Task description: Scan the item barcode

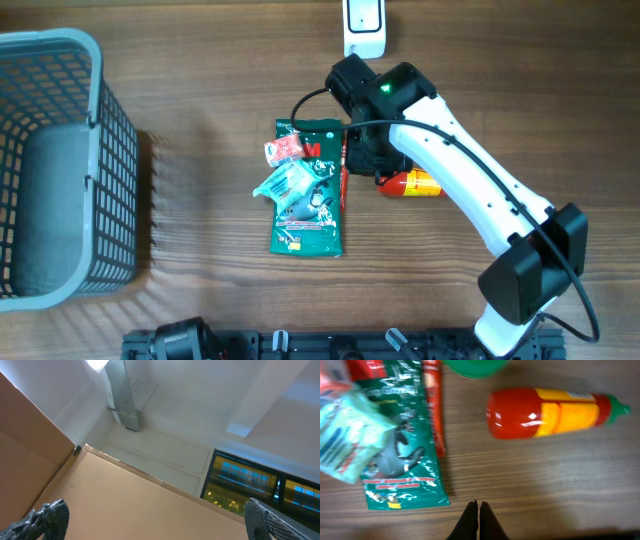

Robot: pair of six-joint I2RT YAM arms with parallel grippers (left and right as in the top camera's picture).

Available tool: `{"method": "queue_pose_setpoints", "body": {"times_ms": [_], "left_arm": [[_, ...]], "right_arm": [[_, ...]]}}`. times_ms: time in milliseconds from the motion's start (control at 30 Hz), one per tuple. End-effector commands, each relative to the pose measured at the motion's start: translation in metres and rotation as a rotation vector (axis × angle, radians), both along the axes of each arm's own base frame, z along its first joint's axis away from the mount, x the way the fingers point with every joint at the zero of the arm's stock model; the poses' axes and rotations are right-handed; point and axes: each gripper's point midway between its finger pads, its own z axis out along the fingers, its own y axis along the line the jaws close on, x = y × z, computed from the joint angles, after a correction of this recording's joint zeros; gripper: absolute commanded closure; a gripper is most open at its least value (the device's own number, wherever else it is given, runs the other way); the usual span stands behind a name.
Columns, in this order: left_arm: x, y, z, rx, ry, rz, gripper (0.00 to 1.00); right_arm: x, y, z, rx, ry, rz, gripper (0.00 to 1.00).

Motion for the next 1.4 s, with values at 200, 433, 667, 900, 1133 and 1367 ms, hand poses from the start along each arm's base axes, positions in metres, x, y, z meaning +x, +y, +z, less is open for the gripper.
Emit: {"method": "queue_pose_setpoints", "body": {"times_ms": [200, 433, 667, 900, 1133, 1367], "left_arm": [[-0.001, -0.001, 0.0, 0.0, -0.004, -0.012, 0.0], [-0.002, -0.001, 0.0, 0.001, -0.005, -0.012, 0.0], [-0.002, -0.001, 0.0, 0.001, -0.005, -0.012, 0.0], [-0.002, -0.001, 0.0, 0.001, -0.005, -0.012, 0.0], [-0.001, -0.001, -0.001, 0.0, -0.001, -0.012, 0.0], [-0.001, -0.001, -0.001, 0.0, -0.001, -0.012, 0.0]], "right_arm": [[-0.004, -0.027, -0.002, 0.043, 0.124, -0.629, 0.02], [-0.001, -0.052, -0.002, 0.054, 0.22, -1.15, 0.0], [-0.005, -0.061, -0.027, 0.02, 0.305, -1.466, 0.01], [-0.009, -0.071, -0.086, 0.011, 0.306, -1.52, 0.01], [-0.003, -0.103, -0.113, 0.0, 0.283, -1.513, 0.07], [0.015, -0.106, -0.14, 0.012, 0.241, -1.442, 0.08]]}}
